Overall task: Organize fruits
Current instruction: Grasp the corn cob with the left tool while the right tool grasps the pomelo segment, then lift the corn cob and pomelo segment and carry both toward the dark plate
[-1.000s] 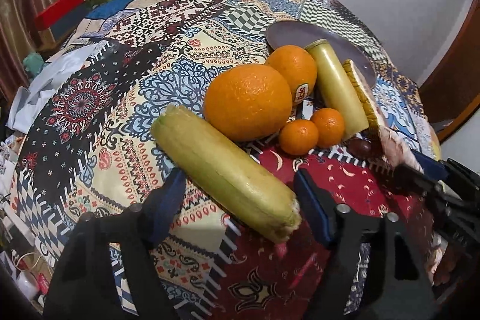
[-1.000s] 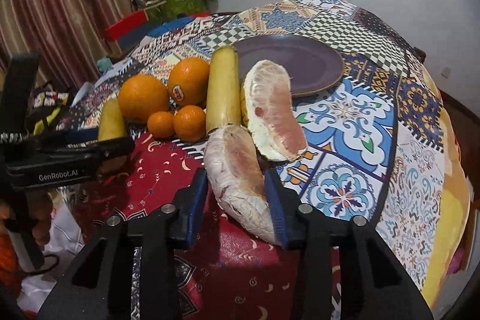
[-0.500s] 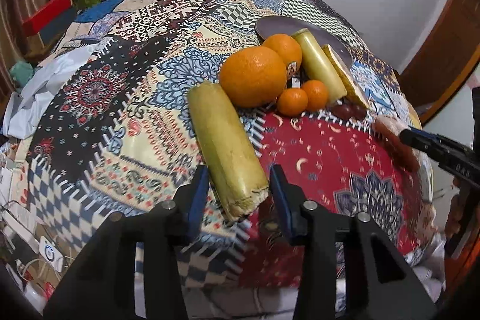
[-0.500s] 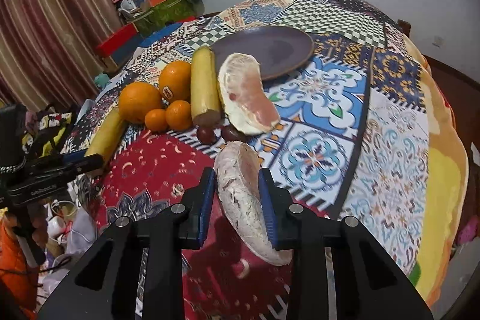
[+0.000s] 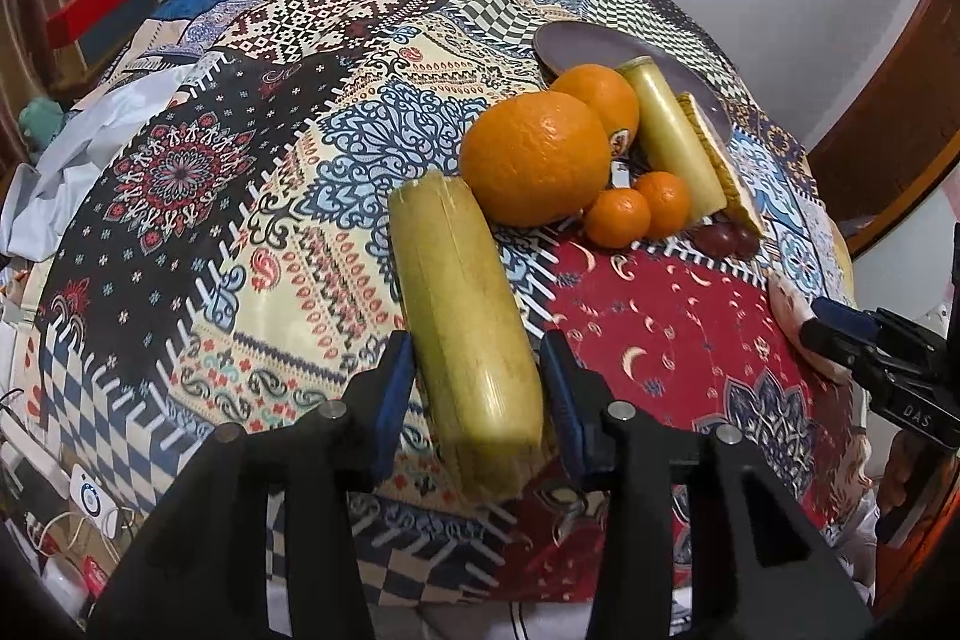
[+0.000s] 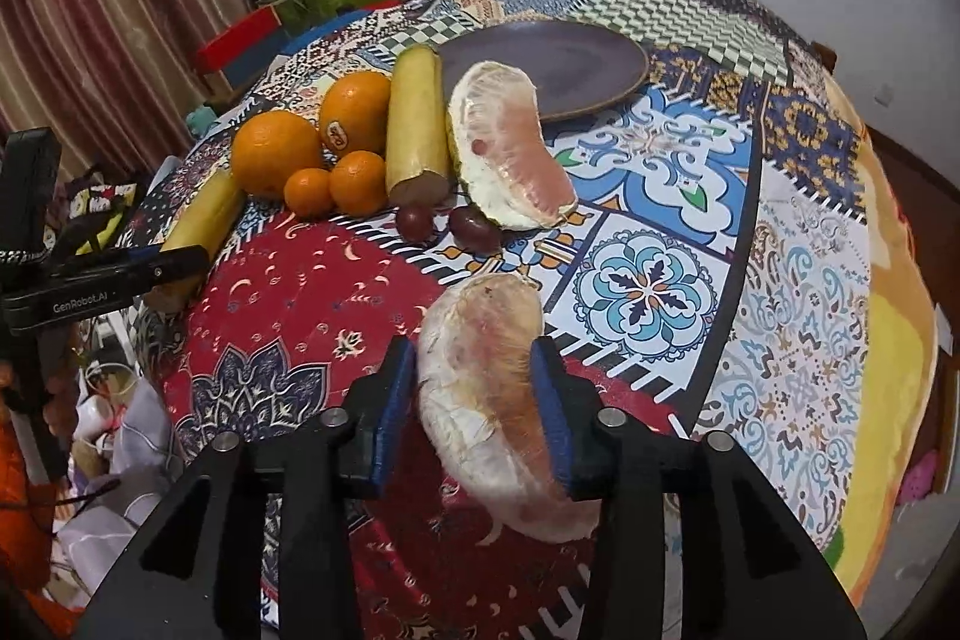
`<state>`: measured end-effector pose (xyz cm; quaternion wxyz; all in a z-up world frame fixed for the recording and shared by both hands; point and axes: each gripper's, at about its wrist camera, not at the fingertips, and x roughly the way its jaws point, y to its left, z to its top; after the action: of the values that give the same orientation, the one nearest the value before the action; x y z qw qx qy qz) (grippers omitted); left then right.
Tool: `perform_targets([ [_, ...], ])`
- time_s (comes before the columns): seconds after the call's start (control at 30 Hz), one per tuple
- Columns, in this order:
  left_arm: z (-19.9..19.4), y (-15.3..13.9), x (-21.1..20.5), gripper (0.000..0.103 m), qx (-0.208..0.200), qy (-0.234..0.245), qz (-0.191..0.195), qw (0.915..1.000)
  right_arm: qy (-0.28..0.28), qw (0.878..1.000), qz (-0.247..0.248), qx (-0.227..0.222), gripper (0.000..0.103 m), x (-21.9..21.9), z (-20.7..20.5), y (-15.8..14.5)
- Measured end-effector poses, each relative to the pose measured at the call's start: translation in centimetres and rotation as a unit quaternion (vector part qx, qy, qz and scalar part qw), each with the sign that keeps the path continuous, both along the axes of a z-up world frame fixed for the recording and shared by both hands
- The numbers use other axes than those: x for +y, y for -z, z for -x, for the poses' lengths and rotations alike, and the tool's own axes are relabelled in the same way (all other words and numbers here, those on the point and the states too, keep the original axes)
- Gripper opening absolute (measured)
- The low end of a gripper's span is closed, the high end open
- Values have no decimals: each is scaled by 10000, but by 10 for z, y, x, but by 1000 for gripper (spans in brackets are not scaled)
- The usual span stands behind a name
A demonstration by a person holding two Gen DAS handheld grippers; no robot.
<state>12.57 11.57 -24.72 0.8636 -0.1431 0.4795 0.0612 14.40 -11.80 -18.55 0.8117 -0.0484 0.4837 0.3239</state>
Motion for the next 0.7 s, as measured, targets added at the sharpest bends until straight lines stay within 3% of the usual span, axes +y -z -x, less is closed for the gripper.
perform_targets([
  [0.1, -7, 3, 3, 43, -8, -57, 6, 10000, 6, 9998, -72, 174, 42, -1, -5, 8],
  [0.3, -18, 8, 7, 43, -5, -175, -29, 9998, -73, 9999, 47, 54, 44, 7, -3, 11],
  [0.7, -10, 4, 4, 37, -75, -326, -235, 9992, 162, 9996, -101, -191, 39, 1, 5, -5],
])
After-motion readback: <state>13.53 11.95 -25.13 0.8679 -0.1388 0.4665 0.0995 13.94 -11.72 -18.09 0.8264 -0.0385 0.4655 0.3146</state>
